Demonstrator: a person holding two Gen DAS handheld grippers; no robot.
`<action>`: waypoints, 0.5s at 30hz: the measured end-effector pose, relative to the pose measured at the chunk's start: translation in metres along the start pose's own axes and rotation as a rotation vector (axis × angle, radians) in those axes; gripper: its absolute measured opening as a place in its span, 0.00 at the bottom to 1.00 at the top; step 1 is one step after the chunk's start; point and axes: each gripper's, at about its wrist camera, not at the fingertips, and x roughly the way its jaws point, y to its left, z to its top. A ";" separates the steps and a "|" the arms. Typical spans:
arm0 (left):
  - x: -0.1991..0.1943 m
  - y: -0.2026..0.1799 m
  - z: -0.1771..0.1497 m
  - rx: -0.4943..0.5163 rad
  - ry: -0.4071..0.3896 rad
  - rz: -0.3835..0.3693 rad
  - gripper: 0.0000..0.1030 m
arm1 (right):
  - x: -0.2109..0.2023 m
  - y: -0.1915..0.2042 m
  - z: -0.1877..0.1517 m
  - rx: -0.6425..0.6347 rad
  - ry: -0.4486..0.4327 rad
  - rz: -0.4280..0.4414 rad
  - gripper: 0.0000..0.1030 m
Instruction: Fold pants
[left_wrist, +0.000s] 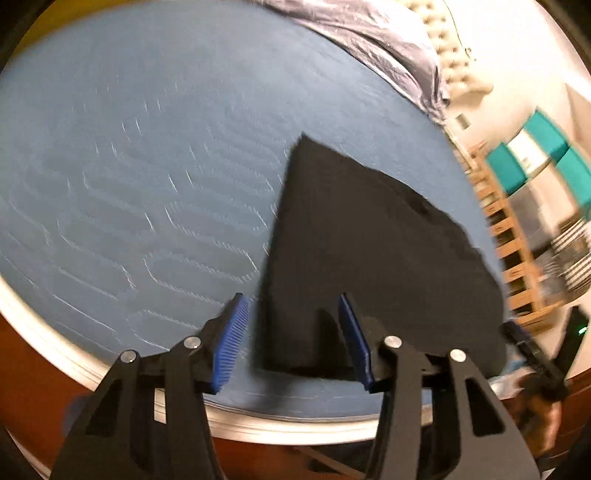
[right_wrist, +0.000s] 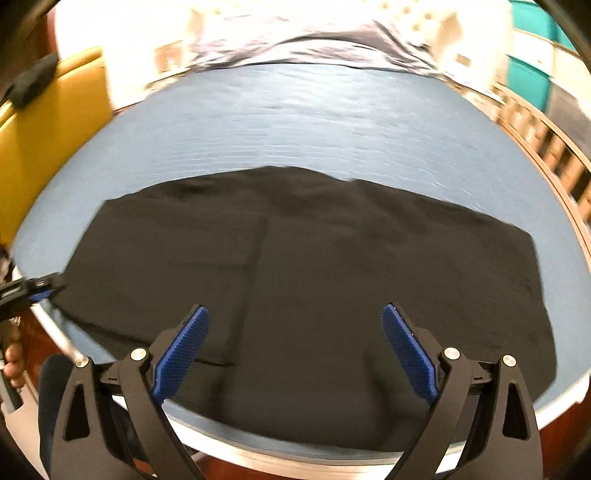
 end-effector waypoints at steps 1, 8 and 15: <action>-0.001 0.004 0.000 -0.013 -0.006 -0.022 0.49 | -0.001 0.003 0.002 -0.010 0.003 0.009 0.89; 0.005 0.020 -0.004 -0.100 0.012 -0.191 0.20 | 0.010 0.042 0.017 0.020 0.064 0.178 0.89; -0.030 -0.035 -0.002 0.110 -0.079 -0.101 0.13 | 0.019 0.111 0.061 0.033 0.146 0.423 0.89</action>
